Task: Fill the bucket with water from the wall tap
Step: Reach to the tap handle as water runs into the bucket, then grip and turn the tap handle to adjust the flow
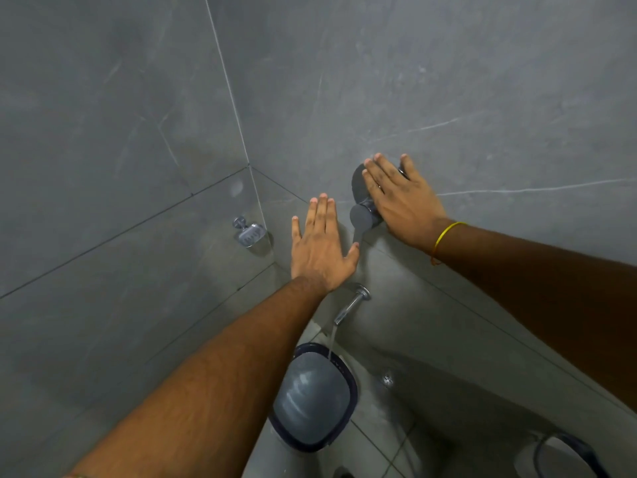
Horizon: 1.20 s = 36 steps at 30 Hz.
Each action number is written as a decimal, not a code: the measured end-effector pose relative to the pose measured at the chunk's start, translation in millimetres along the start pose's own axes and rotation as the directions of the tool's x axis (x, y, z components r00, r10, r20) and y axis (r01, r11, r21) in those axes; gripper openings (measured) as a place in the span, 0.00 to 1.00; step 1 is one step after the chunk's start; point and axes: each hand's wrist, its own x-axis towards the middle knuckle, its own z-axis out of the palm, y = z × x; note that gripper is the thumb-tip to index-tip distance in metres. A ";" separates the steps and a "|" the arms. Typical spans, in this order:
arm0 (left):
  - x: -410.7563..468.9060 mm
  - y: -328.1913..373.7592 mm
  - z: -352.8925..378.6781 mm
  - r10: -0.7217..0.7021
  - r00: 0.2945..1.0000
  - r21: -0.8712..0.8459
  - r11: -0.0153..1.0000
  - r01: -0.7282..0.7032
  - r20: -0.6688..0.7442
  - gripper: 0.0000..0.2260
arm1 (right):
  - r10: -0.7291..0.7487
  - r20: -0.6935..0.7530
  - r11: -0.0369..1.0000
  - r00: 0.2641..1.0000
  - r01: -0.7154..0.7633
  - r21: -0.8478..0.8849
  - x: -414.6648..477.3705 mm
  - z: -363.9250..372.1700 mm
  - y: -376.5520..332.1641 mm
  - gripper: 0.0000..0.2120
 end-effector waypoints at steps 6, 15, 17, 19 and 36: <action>-1.7 -1.6 -1.8 0.007 1.000 0.015 1.000 -0.007 -0.007 0.43 | -0.028 0.000 0.999 1.000 0.028 -0.042 2.6 -5.5 3.4 0.36; -4.9 -4.8 0.4 0.012 1.000 0.036 0.999 -0.012 0.000 0.43 | -0.041 -0.003 0.998 0.999 0.041 -0.052 6.1 -6.5 6.8 0.35; -5.3 -5.2 0.8 0.012 1.000 0.036 0.999 -0.012 -0.002 0.43 | -0.041 -0.011 0.998 0.999 0.041 -0.038 6.1 -5.3 7.1 0.36; -5.6 -5.4 1.5 0.010 1.000 0.037 0.999 -0.011 0.003 0.43 | -0.046 -0.012 0.998 0.999 0.045 -0.043 4.9 -4.1 6.9 0.36; -11.0 -0.4 12.8 0.016 1.000 0.027 1.000 -0.016 0.003 0.42 | -0.116 -0.071 0.992 0.991 0.111 -0.067 12.7 -12.7 15.1 0.25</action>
